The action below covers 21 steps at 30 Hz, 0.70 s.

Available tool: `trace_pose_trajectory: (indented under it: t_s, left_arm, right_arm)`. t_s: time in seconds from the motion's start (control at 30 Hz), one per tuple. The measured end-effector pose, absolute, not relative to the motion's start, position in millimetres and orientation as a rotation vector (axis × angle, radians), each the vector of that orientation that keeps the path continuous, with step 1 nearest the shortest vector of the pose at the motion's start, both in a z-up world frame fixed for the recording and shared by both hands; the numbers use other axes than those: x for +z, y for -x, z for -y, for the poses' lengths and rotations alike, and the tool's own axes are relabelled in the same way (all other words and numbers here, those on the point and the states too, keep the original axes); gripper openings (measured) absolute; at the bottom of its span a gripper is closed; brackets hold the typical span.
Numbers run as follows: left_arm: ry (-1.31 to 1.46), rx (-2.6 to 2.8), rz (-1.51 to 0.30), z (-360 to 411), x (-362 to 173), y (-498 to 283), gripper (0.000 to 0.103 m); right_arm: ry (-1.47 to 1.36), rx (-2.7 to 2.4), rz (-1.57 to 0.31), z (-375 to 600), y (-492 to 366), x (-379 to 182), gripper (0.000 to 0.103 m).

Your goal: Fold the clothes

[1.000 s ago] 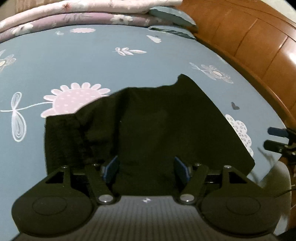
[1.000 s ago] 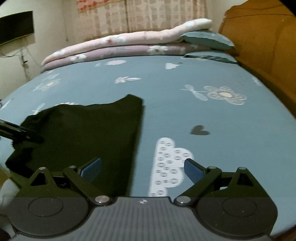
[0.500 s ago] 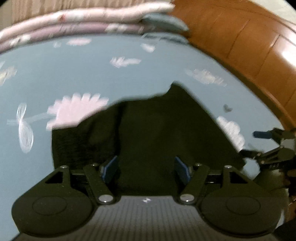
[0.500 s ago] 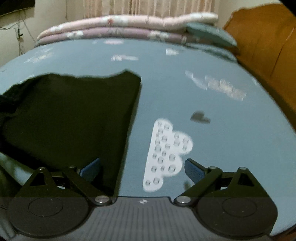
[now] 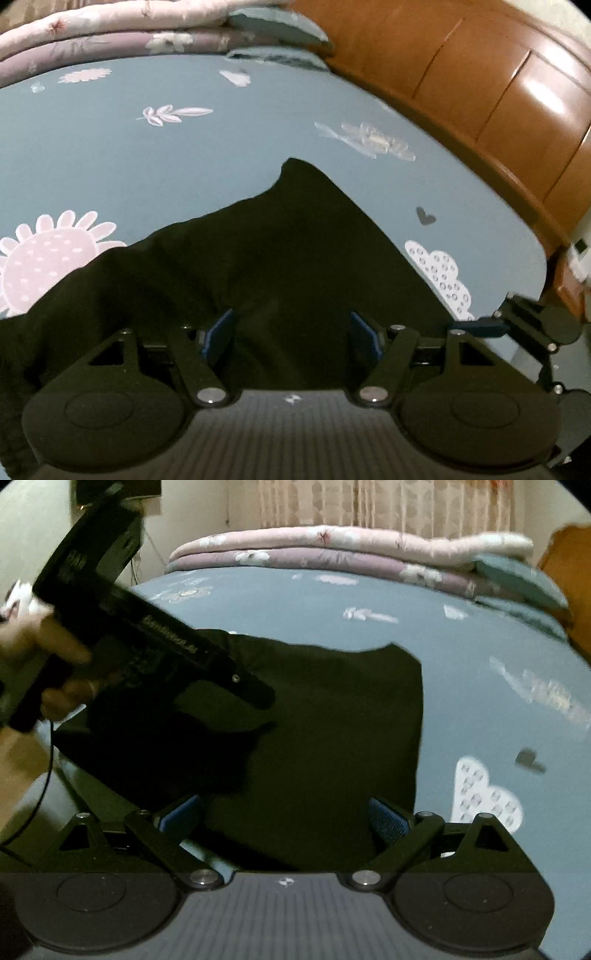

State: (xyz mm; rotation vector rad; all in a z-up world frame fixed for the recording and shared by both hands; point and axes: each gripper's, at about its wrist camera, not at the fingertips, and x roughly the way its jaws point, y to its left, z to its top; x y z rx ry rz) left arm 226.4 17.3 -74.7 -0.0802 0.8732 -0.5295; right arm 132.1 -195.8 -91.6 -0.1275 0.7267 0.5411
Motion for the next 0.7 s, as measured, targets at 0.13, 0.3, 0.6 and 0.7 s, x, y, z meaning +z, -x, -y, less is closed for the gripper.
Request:
trace_pose_trajectory:
  t_s: [0.13, 0.3, 0.6, 0.7]
  left_arm:
    - [0.079, -0.476, -0.907, -15, -62, -224, 0.068]
    - [0.091, -0.493, -0.896, -16, -48, -216, 0.071]
    - [0.120, -0.480, -0.895, -24, -40, -221, 0.071]
    - [0.140, -0.444, -0.914, -30, -49, -236, 0.071]
  right_arm:
    - [0.111, 0.539, -0.726, 197, -131, -93, 0.102]
    - [0.114, 0.535, -0.715, 198, -125, -92, 0.102]
    - [0.103, 0.532, -0.709, 201, -121, -91, 0.102]
    - [0.102, 0.530, -0.707, 201, -121, -91, 0.102]
